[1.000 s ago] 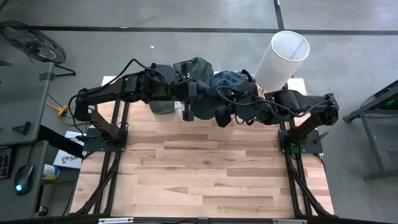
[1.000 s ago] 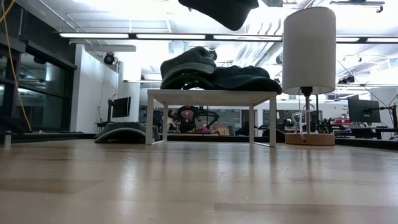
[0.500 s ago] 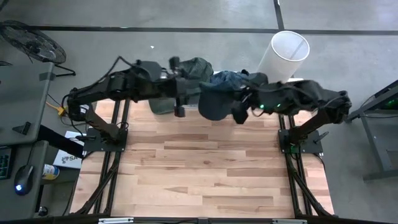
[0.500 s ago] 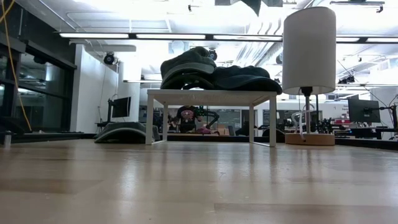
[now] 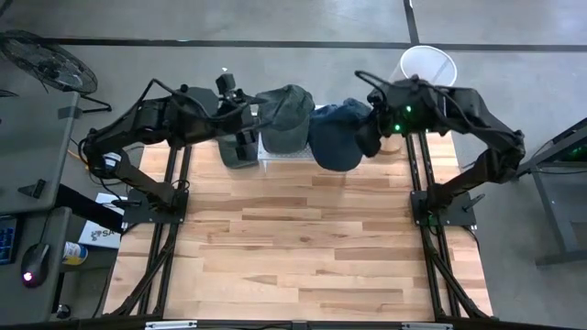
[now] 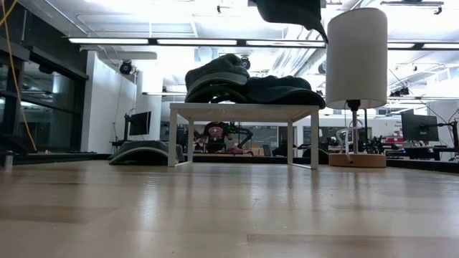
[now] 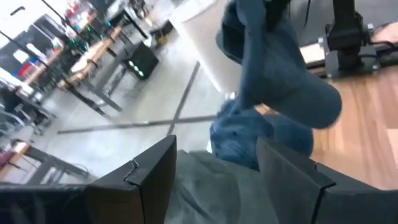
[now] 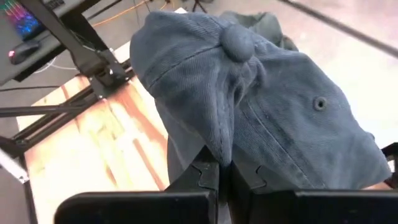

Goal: Pick & Place hat
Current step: Stack the dark blue cap on the dark blue cap on the shelf

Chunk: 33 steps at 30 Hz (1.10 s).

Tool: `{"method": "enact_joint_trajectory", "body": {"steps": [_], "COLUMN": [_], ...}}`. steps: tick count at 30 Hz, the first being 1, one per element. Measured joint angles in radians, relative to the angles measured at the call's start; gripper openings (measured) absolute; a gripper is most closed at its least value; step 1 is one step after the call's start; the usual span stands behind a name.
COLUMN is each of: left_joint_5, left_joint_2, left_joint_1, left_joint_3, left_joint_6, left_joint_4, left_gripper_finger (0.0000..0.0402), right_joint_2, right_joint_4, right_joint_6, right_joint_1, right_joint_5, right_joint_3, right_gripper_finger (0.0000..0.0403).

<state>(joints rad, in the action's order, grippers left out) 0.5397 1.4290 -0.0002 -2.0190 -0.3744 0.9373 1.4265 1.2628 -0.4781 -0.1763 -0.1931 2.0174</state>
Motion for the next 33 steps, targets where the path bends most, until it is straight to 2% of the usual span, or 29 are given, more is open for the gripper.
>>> {"method": "enact_joint_trajectory", "body": {"steps": [7, 14, 33], "left_joint_5": [-0.001, 0.033, 0.025], "left_joint_2": [0.001, 0.001, 0.001], "left_joint_1": [0.000, 0.001, 0.001], "left_joint_3": [0.000, 0.000, 0.000], "left_joint_6": [0.039, 0.031, 0.047], "left_joint_4": [0.091, 0.140, 0.177], "left_gripper_finger": [0.0217, 0.0217, 0.0218], "right_joint_2": [0.008, 0.082, 0.234], "right_joint_4": [-0.005, -0.002, 0.011], "right_joint_6": [0.056, 0.103, 0.121], "right_joint_1": [-0.160, -0.275, -0.365], "right_joint_5": [0.190, 0.305, 0.314], "right_joint_3": [0.000, 0.000, -0.001], "right_gripper_finger": [0.0000, 0.0000, 0.0000]}}
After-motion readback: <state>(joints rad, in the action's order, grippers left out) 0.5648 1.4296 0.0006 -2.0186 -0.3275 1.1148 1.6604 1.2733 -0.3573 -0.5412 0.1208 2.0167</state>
